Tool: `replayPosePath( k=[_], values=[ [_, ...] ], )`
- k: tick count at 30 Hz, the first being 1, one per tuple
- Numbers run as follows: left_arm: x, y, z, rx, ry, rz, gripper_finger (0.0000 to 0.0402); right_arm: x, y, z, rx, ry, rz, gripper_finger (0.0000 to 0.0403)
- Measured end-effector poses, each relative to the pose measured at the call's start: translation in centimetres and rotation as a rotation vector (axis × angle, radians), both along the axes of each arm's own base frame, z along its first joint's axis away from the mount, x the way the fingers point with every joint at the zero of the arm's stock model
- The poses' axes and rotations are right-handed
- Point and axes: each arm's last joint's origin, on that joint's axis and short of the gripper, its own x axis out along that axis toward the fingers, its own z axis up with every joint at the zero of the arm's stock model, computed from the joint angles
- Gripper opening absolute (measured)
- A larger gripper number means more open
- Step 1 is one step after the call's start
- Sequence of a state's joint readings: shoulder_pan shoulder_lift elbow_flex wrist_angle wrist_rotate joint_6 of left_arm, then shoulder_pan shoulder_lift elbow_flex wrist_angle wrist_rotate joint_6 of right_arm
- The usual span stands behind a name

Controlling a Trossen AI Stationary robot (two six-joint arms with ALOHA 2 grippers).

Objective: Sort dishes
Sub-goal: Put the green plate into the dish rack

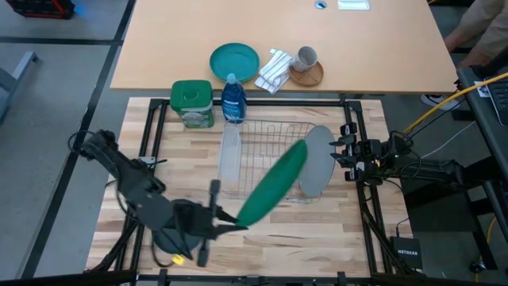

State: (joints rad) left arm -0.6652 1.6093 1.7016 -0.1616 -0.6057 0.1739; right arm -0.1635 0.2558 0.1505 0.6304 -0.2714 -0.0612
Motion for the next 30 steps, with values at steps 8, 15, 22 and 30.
replayPosePath(
  k=[8, 15, 22, 30],
  values=[
    [6.4, -0.4, -3.7, -0.049, -0.093, 0.087, 0.0, -0.2, 0.1, 0.2, -0.01, -0.03, 0.009, 0.0147],
    [11.0, 1.0, -7.0, -0.211, -0.172, 0.167, 0.0, -0.4, 0.1, 0.6, -0.018, -0.072, 0.009, 0.0147],
    [13.9, 2.8, -9.7, -0.413, -0.182, 0.234, 0.0, -0.5, 0.1, 0.7, -0.037, -0.087, -0.001, 0.0147],
    [15.6, 4.8, -11.6, -0.587, -0.192, 0.36, 0.0, -0.5, 0.1, 0.7, -0.043, -0.09, -0.005, 0.0147]
  ],
)
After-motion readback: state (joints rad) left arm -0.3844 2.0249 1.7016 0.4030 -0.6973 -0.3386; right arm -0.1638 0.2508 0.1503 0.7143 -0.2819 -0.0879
